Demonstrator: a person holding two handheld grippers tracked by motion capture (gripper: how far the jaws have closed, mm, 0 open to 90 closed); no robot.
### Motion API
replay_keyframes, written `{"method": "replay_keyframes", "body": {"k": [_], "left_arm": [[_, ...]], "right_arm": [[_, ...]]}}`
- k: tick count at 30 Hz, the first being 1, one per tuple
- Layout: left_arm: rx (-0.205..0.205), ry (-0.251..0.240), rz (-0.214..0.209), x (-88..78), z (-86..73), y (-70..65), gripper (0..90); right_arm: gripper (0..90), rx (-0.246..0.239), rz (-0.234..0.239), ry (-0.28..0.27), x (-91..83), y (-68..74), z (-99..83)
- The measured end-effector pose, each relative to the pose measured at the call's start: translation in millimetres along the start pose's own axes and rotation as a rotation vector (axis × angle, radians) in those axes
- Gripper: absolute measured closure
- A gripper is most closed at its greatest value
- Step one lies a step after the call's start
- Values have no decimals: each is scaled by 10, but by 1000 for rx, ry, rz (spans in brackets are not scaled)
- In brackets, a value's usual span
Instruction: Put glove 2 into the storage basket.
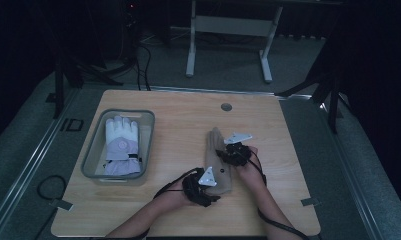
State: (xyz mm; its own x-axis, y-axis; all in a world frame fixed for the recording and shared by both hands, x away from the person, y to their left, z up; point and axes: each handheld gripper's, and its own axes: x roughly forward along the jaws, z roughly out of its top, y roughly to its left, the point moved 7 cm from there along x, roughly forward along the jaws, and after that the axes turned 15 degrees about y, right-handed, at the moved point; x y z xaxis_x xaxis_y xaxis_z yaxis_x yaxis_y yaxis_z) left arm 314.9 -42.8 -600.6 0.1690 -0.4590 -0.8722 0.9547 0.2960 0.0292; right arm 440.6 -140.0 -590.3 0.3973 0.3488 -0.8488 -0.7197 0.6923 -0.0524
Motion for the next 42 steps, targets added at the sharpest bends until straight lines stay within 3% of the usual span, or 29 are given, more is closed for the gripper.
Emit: {"method": "replay_keyframes", "body": {"k": [3, 7, 9, 11, 12, 15, 23, 28, 29, 34, 42], "left_arm": [[4, 14, 35, 8, 10, 3, 453], [66, 32, 91, 13, 20, -17, 513], [72, 33, 103, 17, 32, -22, 539], [73, 35, 118, 18, 38, -19, 629], [66, 51, 157, 18, 45, 15, 720], [18, 44, 140, 5, 57, 51, 796], [-7, 38, 100, -125, 34, 71, 829], [-1, 28, 100, -247, 32, 64, 829], [9, 27, 116, -314, 29, 61, 829], [23, 31, 127, -500, -6, 55, 828], [36, 46, 144, -713, -112, 52, 827]], "right_arm": [[711, 15, 14, 1, -1, -7, -1], [711, 20, 14, 8, -2, -5, 7], [711, 18, 13, 9, -2, 1, 10], [711, 16, 11, 11, -3, 5, 12], [711, 21, 15, 11, -2, 14, 19], [715, 25, 16, 11, -5, 15, 22], [729, 3, -6, -10, -83, 51, 87], [730, 17, 31, -37, -145, 80, 135], [730, 36, 61, -57, -185, 84, 157], [730, 11, 46, -59, -229, 136, 196], [730, -3, 111, -104, -359, 295, 421]]}}
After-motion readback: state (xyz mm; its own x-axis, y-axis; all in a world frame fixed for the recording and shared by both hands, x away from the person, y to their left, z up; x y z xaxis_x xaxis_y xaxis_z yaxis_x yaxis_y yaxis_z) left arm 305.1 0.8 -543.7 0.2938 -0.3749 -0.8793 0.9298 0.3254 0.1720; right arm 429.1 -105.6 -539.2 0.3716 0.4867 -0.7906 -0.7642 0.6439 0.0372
